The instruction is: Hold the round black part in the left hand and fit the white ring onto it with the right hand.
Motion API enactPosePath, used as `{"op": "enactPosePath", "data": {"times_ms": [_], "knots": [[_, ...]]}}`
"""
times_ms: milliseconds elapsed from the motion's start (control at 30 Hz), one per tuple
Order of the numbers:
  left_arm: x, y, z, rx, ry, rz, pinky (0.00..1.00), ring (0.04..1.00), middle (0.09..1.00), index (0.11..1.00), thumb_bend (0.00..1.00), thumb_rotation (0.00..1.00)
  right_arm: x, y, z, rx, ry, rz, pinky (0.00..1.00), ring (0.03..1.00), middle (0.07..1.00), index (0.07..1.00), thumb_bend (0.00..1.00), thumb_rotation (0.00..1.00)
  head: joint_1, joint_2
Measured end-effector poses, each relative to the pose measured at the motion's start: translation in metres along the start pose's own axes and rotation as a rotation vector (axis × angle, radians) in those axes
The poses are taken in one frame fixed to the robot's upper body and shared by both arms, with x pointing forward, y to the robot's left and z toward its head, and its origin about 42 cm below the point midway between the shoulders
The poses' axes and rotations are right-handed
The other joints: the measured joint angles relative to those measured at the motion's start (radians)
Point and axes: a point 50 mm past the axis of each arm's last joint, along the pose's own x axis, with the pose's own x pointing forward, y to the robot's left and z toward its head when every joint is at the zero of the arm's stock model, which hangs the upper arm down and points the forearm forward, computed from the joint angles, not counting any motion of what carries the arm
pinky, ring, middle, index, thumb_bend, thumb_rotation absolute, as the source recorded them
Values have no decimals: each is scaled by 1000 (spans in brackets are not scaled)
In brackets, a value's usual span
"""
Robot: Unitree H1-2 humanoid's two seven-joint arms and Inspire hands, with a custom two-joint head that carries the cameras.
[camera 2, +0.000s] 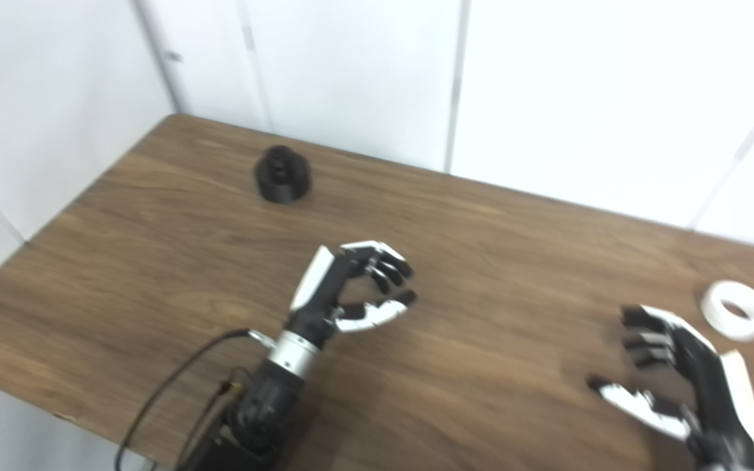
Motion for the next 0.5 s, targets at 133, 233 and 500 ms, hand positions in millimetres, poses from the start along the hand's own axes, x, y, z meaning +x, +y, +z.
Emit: {"op": "enactPosePath", "data": {"times_ms": [133, 233, 500], "knots": [[1, -1, 1, 24, -4, 11, 428, 564, 595, 492, 507, 47, -1, 1, 1, 5, 11, 4, 509, 614, 704, 705, 635, 0, -5, 2], [1, 0, 1, 32, -5, 16, 445, 581, 604, 492, 507, 47, -1, 1, 1, 5, 11, 4, 521, 625, 711, 707, 636, 0, -14, 5], [2, 2, 1, 96, -6, 20, 538, 673, 686, 494, 511, 59, -1, -1, 3, 6, 26, 9, 513, 613, 708, 702, 654, 0, -14, 6]]}}
